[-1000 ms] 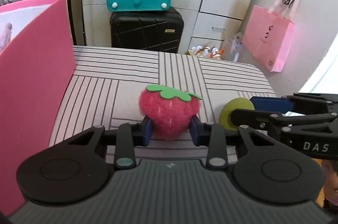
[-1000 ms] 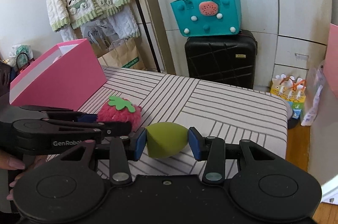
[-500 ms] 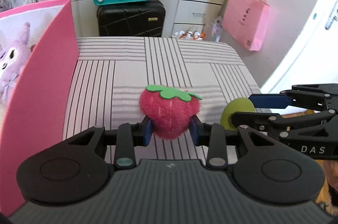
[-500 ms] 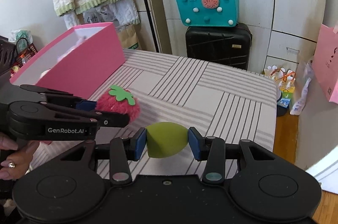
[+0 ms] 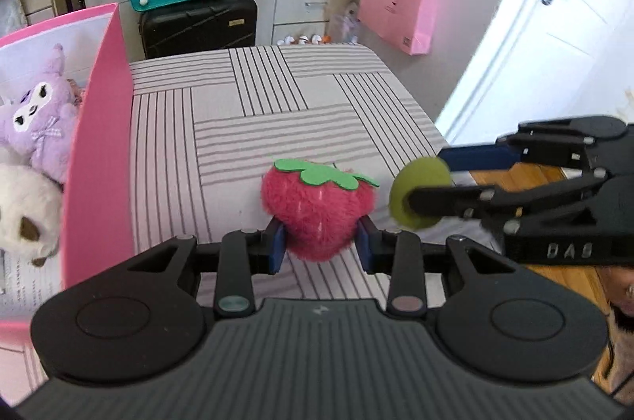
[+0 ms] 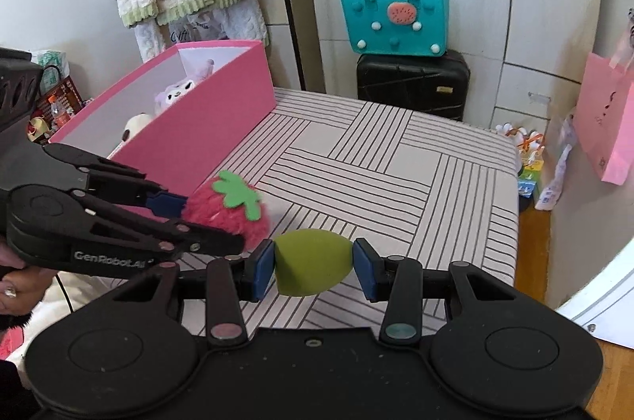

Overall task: Organize soft objects
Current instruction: 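Lift the strawberry plush and green sponge and carry them over the box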

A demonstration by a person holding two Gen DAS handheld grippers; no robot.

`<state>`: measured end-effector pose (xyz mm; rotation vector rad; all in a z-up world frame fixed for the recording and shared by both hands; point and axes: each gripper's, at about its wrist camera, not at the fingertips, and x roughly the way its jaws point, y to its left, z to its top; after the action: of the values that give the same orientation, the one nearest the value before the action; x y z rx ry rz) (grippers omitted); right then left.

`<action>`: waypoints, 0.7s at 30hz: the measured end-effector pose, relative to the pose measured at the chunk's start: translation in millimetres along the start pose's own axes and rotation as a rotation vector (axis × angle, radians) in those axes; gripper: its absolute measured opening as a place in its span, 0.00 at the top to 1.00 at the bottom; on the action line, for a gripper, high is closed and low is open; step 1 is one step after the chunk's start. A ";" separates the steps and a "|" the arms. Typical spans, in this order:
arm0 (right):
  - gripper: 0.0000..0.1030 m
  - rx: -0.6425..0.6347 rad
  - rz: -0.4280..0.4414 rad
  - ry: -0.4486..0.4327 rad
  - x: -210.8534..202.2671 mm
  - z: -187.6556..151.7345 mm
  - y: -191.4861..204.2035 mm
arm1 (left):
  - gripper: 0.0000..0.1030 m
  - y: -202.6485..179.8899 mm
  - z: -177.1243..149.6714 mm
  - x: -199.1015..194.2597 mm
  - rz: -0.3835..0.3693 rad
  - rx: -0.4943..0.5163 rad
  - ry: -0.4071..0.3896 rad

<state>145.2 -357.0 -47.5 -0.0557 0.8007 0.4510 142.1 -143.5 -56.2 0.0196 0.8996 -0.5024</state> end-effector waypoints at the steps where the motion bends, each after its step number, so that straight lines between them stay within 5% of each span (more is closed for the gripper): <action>1: 0.53 -0.002 -0.007 -0.007 -5.1 -0.4 3.4 | 0.67 1.0 -2.2 -5.6 0.000 0.013 0.001; 14: 0.53 -0.061 0.066 -0.029 -45.0 13.0 57.0 | 0.67 34.7 -19.4 -79.0 -0.074 0.053 0.057; 21: 0.53 -0.094 0.133 -0.030 -52.3 27.7 90.9 | 0.67 61.6 -25.3 -122.9 -0.056 0.051 0.032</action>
<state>95.0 -288.2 19.6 -0.0830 0.7562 0.6140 86.3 -33.0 8.7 0.0492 0.9202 -0.5790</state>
